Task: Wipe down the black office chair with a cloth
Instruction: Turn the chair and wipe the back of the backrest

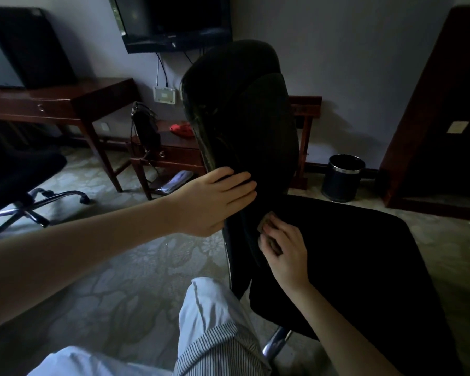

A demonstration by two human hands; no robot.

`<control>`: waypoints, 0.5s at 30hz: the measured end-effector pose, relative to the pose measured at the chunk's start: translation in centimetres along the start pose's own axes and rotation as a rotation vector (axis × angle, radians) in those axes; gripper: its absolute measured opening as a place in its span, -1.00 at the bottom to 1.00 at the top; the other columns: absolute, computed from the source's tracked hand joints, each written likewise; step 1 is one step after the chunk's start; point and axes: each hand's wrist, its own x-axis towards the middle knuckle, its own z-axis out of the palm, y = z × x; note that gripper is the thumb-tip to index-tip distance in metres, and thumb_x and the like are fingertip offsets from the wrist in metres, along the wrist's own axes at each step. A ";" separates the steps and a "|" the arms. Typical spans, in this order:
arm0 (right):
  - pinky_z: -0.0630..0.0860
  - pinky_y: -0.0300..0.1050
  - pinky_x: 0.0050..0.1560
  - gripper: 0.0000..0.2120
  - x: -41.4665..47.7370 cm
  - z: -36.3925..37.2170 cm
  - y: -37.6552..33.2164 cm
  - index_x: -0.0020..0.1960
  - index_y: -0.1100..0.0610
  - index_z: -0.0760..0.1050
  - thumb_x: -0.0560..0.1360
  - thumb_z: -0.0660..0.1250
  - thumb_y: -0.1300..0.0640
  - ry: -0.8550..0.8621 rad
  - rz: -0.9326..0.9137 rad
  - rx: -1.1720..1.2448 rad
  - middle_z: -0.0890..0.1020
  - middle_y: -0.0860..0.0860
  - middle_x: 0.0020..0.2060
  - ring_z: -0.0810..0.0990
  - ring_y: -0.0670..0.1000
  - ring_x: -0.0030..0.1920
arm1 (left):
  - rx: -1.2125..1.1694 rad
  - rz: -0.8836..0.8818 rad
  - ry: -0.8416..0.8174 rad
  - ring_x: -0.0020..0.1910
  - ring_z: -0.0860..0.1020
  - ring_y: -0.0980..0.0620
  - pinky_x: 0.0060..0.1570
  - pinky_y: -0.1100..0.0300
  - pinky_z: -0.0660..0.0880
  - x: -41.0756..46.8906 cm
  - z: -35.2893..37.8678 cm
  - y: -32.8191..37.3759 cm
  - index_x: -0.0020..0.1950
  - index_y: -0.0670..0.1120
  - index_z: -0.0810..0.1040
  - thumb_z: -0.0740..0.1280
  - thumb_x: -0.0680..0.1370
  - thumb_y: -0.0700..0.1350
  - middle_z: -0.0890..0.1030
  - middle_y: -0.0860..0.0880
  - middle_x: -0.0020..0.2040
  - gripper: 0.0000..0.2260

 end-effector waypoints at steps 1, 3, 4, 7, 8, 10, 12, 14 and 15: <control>0.49 -0.21 0.07 -0.85 -0.6 -0.2 0.4 -0.09 0.25 0.63 0.46 0.34 0.17 -0.017 -0.007 -0.022 0.65 0.12 -0.02 0.56 0.05 -0.04 | 0.012 0.000 0.006 0.31 0.45 -0.14 0.32 -0.01 0.15 0.0 0.1 0.0 0.34 -0.18 0.46 0.00 0.42 -0.03 0.50 -0.15 0.31 -0.44; 0.51 -0.19 0.01 -0.84 -2.0 -0.5 1.1 -0.11 0.23 0.63 0.46 0.33 0.16 -0.081 0.002 -0.059 0.65 0.10 -0.03 0.54 0.02 -0.06 | 0.028 -0.002 0.018 0.32 0.44 -0.14 0.32 -0.01 0.15 0.0 0.3 0.1 0.34 -0.18 0.46 0.06 0.41 -0.01 0.50 -0.15 0.31 -0.45; 0.51 -0.19 -0.02 -0.83 -2.6 -0.7 1.4 -0.11 0.20 0.64 0.45 0.32 0.13 -0.125 0.026 -0.074 0.65 0.06 -0.03 0.53 0.00 -0.07 | 0.035 -0.008 0.027 0.32 0.44 -0.14 0.31 -0.01 0.15 0.0 0.4 0.1 0.34 -0.18 0.46 0.12 0.40 -0.01 0.50 -0.15 0.31 -0.45; 0.54 -0.15 -0.12 -0.78 -4.0 -1.7 2.2 -0.11 0.13 0.65 0.44 0.27 0.06 -0.257 0.076 -0.121 0.64 -0.05 -0.07 0.53 -0.06 -0.10 | 0.041 -0.041 0.056 0.33 0.42 -0.15 0.32 -0.01 0.15 -0.1 0.8 0.3 0.34 -0.18 0.45 0.24 0.35 -0.02 0.49 -0.15 0.32 -0.43; 0.55 -0.14 -0.12 -0.78 -4.1 -2.0 2.4 -0.10 0.12 0.65 0.44 0.27 0.05 -0.281 0.059 -0.133 0.64 -0.07 -0.07 0.53 -0.06 -0.10 | 0.033 -0.054 0.057 0.34 0.41 -0.15 0.32 -0.01 0.15 -0.1 0.9 0.5 0.35 -0.18 0.45 0.25 0.36 -0.02 0.48 -0.15 0.33 -0.43; 0.55 -0.14 -0.06 -0.81 -3.4 -2.4 2.2 -0.06 0.14 0.64 0.46 0.29 0.09 -0.264 -0.014 -0.123 0.64 -0.04 -0.03 0.57 -0.02 -0.08 | 0.015 -0.081 0.048 0.34 0.41 -0.15 0.33 -0.01 0.15 -0.1 0.9 0.8 0.34 -0.18 0.45 0.21 0.39 0.00 0.49 -0.15 0.32 -0.45; 0.51 -0.14 0.04 -0.87 -1.6 -2.3 1.4 -0.04 0.18 0.62 0.48 0.34 0.16 -0.180 -0.142 -0.112 0.65 0.04 0.00 0.61 0.05 -0.05 | 0.000 -0.105 0.035 0.33 0.43 -0.14 0.32 -0.01 0.15 0.1 0.8 0.9 0.32 -0.17 0.48 0.10 0.42 0.00 0.51 -0.14 0.30 -0.48; 0.49 -0.10 0.10 -0.87 1.0 -1.7 0.2 0.01 0.20 0.58 0.48 0.36 0.20 -0.118 -0.288 -0.098 0.64 0.09 0.04 0.60 0.07 0.02 | 0.007 -0.109 0.031 0.32 0.44 -0.14 0.31 0.00 0.16 0.2 0.9 1.0 0.31 -0.16 0.49 0.09 0.44 0.00 0.52 -0.13 0.29 -0.50; 0.49 -0.08 0.11 -0.86 2.2 -1.2 -0.3 0.05 0.19 0.55 0.49 0.36 0.21 -0.111 -0.358 -0.091 0.64 0.09 0.06 0.60 0.06 0.04 | 0.015 -0.107 0.030 0.32 0.44 -0.13 0.31 0.00 0.17 0.3 0.9 1.0 0.31 -0.15 0.49 0.12 0.44 0.01 0.52 -0.12 0.29 -0.50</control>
